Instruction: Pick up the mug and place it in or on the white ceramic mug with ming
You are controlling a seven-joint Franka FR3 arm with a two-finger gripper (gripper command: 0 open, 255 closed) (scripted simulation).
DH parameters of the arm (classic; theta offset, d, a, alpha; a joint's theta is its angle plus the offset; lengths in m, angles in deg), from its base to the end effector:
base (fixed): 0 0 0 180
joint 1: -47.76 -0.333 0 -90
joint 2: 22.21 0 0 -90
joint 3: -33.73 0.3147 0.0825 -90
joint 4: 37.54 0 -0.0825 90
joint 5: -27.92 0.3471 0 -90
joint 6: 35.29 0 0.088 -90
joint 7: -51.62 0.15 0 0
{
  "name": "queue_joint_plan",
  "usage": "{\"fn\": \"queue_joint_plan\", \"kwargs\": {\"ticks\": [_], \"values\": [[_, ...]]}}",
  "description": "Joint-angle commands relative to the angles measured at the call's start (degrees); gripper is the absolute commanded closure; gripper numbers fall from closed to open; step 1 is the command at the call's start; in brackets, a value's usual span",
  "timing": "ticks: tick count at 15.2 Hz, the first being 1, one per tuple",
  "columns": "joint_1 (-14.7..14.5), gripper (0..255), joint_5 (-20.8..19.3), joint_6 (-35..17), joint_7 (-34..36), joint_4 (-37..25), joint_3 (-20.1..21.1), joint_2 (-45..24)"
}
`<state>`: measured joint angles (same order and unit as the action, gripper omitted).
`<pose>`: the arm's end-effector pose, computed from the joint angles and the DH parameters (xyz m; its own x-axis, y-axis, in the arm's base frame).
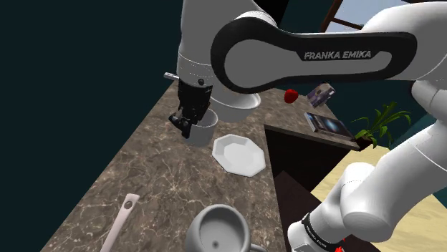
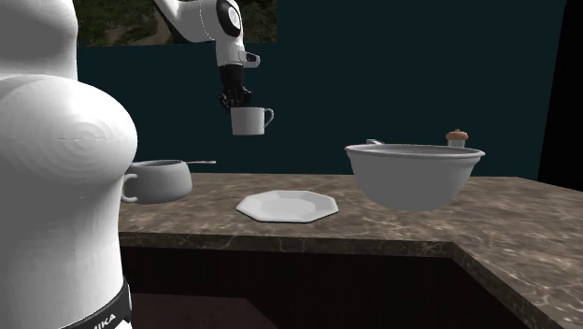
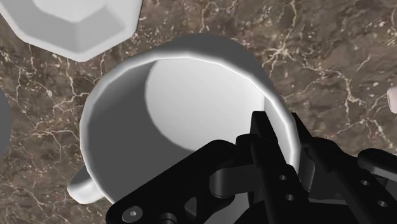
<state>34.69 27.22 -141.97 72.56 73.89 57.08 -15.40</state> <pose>0.3964 0.2986 0.4959 0.9621 0.2690 0.0454 0.2670 -0.9626 0.0456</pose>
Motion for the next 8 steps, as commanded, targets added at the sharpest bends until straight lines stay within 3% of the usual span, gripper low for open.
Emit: {"fn": "queue_joint_plan", "kwargs": {"ticks": [1,8], "values": [[-0.9,255,1.3,0.0,1.2,2.8,0.8,3.0],[-5.0,255,6.3,1.0,5.8,11.2,3.7,13.2]]}}
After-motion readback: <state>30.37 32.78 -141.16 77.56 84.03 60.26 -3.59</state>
